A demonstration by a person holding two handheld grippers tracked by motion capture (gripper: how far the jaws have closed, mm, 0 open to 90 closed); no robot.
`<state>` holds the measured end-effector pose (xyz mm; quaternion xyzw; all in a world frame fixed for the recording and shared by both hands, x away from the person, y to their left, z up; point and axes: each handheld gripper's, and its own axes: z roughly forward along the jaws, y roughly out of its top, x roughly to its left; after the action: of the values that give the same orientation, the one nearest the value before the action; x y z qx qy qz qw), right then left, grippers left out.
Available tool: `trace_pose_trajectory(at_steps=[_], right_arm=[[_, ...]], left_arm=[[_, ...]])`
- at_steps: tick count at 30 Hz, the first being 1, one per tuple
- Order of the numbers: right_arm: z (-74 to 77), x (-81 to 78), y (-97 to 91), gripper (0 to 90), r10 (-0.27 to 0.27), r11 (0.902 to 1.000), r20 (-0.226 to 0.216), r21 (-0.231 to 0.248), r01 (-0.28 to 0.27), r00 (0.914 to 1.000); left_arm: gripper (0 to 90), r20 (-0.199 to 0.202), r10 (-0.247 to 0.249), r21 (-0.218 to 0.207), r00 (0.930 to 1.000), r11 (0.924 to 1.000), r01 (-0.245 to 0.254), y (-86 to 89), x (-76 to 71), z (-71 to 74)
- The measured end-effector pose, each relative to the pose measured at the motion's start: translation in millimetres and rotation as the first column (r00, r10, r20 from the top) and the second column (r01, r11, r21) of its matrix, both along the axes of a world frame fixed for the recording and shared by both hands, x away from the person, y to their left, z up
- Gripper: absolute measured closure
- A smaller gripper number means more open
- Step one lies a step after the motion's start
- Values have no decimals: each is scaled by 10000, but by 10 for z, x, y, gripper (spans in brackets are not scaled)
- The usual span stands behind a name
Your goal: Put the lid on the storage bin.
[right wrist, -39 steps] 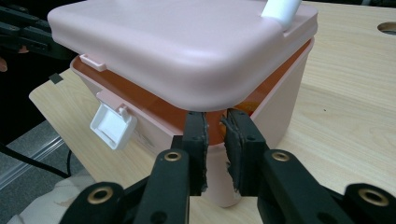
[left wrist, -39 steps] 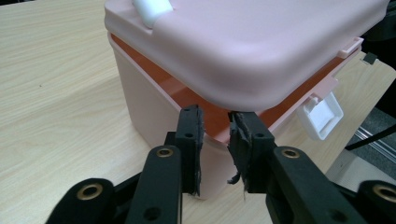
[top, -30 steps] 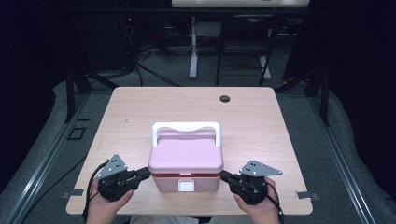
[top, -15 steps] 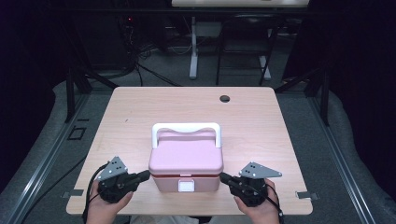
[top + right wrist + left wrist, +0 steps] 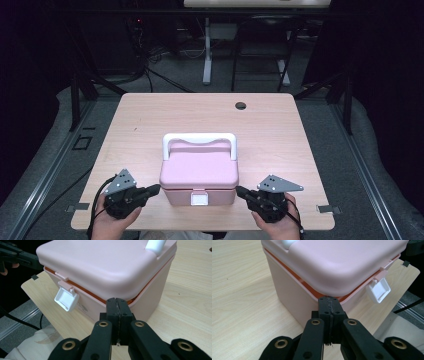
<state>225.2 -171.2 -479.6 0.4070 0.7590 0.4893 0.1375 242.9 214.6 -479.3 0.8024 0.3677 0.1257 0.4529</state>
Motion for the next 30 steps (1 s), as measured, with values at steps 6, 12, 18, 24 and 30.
trace_pose_trajectory(at_steps=[6, 12, 18, 24, 30], right_arm=[[0, 0, -22, 900, -65, 10000, -43, -11, 65, 10000], [-1, 7, -20, 900, -88, 10000, -16, 1, 88, 10000], [11, 26, -41, 900, -180, 9998, -5, -59, 180, 9998], [17, 73, -99, 900, -426, 9991, 5, -67, 426, 9991], [13, 137, -162, 900, -740, 9971, 28, -176, 741, 9973]], left_arm=[[900, 41, 185, -181, 9998, 9997, -184, 67, -1, 21], [900, 5, 201, -160, 9998, 9997, -200, 90, 22, 17], [900, 17, 381, -203, 9993, 9991, -381, 126, 48, 27], [900, 108, 641, -289, 9979, 9975, -637, 186, 95, 40], [900, 94, 879, -293, 9961, 9957, -876, 246, 167, 44]])
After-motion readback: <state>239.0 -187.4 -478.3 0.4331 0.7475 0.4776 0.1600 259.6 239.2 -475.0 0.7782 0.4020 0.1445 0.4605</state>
